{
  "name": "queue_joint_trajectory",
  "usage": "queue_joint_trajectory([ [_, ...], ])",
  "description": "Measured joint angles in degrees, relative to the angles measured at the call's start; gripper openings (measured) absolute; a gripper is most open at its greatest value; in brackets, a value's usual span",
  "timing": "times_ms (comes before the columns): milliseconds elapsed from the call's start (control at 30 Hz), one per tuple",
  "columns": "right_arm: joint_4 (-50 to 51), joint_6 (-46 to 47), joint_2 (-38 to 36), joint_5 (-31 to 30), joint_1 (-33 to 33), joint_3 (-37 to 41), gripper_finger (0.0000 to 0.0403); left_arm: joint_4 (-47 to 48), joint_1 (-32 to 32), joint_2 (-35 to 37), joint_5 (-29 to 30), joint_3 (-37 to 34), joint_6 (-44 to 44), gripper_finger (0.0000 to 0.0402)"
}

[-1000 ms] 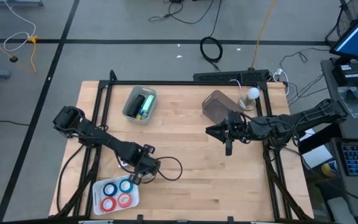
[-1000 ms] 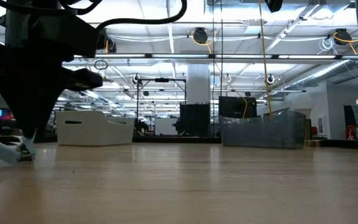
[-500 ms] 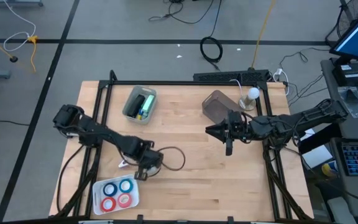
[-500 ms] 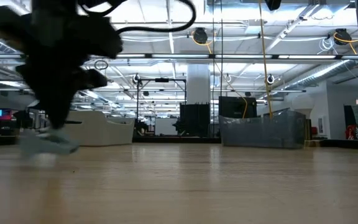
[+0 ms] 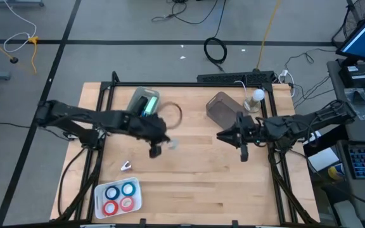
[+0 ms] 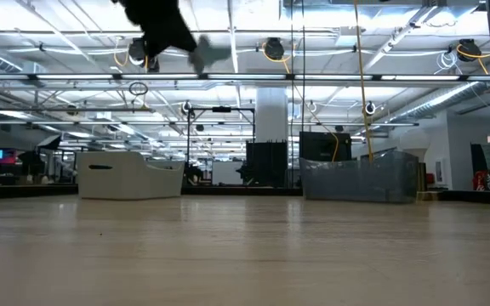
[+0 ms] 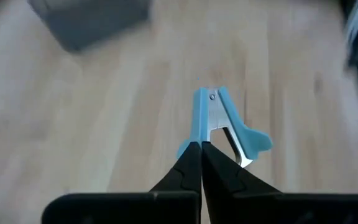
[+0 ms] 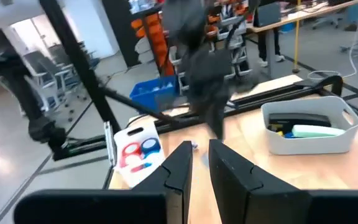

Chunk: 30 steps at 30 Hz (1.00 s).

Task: Pick and place Stapler, Stapler remover, tape
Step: Put the light blue stapler remover into the black bin

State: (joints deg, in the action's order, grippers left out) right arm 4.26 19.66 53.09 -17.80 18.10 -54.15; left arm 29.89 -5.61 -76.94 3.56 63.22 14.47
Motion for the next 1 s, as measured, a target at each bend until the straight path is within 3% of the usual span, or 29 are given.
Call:
queue_joint_trajectory([
  [200,0.21,0.04,1.26,0.00,1.04,0.00,0.0050,-15.85,2.59,4.52,1.23,0.07,7.08,0.0000],
  [533,-6.75,-6.07,7.31,-0.04,0.23,0.00,0.0050,-42.95,3.11,0.93,-0.62,0.07,11.77,0.0000],
  [833,-16.04,-13.66,7.81,0.56,-0.08,0.00,0.0052,-48.33,2.12,-1.17,-5.69,0.02,7.16,0.0000],
  [1000,-18.87,-12.80,7.77,7.54,-1.35,0.00,0.0086,-51.33,1.62,-1.68,-6.40,0.00,3.98,0.0000],
])
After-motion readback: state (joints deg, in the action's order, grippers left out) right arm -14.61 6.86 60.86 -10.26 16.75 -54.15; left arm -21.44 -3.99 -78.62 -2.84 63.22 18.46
